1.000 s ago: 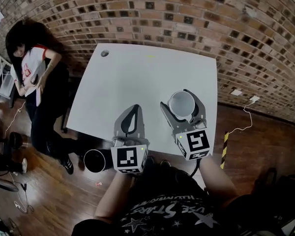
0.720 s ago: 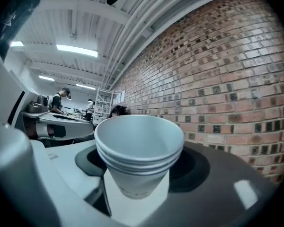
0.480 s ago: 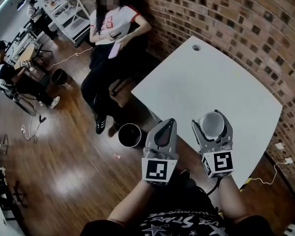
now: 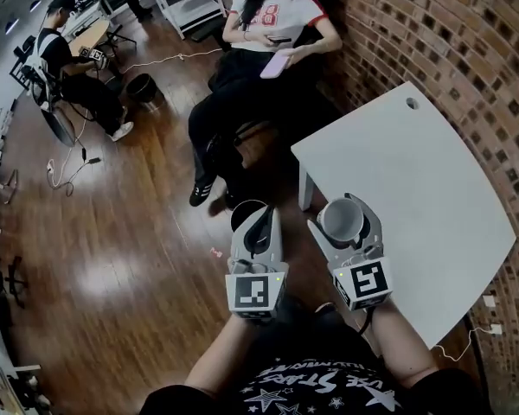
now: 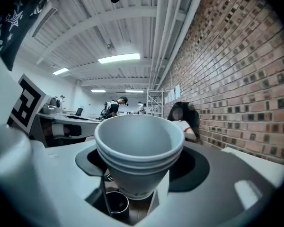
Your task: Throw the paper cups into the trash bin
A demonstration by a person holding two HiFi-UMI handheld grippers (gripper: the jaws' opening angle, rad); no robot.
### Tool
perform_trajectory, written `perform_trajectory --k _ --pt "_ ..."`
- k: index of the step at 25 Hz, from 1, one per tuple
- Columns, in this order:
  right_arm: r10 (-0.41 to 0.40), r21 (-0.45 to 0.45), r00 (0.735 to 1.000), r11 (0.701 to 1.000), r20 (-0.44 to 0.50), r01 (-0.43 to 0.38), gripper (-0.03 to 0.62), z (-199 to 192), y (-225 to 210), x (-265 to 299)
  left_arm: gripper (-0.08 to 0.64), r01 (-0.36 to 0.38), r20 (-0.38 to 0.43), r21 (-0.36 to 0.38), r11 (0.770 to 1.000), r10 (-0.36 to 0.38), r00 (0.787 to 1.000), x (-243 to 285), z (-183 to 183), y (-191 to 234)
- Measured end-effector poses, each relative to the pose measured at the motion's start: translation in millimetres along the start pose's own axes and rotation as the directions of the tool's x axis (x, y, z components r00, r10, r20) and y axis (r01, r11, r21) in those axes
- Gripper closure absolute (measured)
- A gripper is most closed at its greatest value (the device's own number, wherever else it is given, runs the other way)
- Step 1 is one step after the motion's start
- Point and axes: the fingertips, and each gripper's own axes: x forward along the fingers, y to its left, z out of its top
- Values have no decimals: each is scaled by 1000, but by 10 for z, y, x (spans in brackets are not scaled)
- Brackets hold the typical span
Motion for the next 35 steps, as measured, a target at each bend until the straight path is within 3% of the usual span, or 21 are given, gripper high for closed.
perform_trajectory --k 7,15,21,27,35 --pt "105 -4 994 995 -18 -105 244 38 531 654 555 -80 -21 8 997 80 997 -44 -52 803" --pt "125 49 992 991 -18 -124 244 -210 1007 1388 555 -122 -56 -13 993 121 991 -83 -328 1659" --pt "179 35 982 983 -57 -178 244 -405 1233 1686 555 -156 -72 -19 988 154 985 -98 -545 1994" --pt "263 72 954 964 -148 -254 244 -1029 1400 2037 555 -250 -148 -51 967 240 960 -145 -1093 2319" --pt "396 71 896 918 -199 -390 244 -2074 1565 2483 555 -337 -243 -21 941 322 915 -117 -2266 2621"
